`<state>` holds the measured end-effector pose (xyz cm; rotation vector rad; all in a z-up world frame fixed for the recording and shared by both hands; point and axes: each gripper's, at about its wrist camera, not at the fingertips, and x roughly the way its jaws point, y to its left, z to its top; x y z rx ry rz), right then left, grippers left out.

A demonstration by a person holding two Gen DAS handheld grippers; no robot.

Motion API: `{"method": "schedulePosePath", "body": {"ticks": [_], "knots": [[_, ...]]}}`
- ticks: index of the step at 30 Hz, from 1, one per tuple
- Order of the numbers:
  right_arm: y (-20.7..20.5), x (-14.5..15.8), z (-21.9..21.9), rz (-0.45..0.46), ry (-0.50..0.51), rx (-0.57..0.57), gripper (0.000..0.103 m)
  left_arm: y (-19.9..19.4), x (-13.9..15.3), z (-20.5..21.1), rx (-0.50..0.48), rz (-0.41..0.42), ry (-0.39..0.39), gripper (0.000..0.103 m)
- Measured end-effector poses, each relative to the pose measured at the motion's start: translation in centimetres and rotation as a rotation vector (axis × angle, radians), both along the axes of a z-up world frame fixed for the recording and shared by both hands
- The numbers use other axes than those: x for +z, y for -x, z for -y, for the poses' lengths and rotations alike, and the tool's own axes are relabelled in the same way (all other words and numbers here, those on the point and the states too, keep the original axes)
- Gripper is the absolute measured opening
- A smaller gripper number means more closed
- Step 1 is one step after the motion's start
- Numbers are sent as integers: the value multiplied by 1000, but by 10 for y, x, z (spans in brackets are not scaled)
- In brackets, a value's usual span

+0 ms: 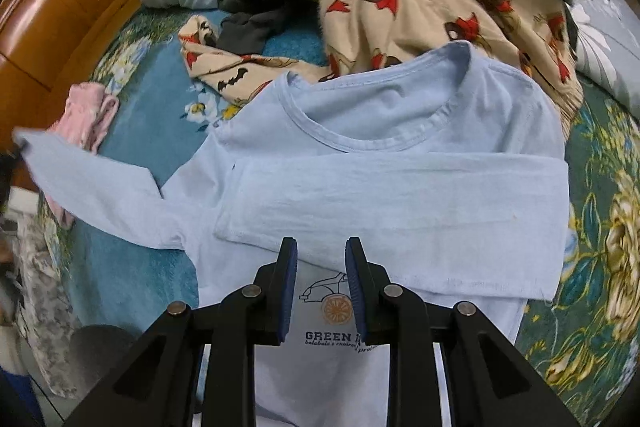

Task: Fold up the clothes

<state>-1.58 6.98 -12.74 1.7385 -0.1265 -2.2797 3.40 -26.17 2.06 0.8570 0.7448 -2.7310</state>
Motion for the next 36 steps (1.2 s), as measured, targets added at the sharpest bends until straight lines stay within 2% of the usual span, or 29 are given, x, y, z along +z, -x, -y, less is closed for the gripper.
{"method": "schedulePosePath", "body": {"ticks": [2,5,10,16,21,25,29,31,33,35,36], "knots": [[-1,6,-11,-20,20,-30,25,7,31,-36,-101,-53,34,4],[1,14,-31,-35,42,-78,25,31,44,-105,-241,-55,46,5],[0,23,-87,-65,86,-170,25,66,16,-210,-393,53,-63,4],[-29,4,-164,-40,80,-288,25,73,-30,-332,-563,203,-2,5],[-49,-20,-211,10,91,-385,25,74,-79,-388,-636,371,32,5],[-58,-35,-226,41,125,-426,25,70,-103,-409,-684,454,26,7],[-58,-42,-221,56,149,-405,25,64,-114,-408,-725,505,-22,19],[-56,-44,-216,61,154,-384,25,53,-112,-385,-724,479,-65,28],[-55,-45,-213,62,171,-375,25,39,-112,-353,-673,441,-74,43],[-53,-44,-211,62,195,-373,25,24,-117,-313,-580,429,-57,50],[-51,-44,-212,60,200,-375,25,17,-123,-292,-522,442,-24,50]]}}
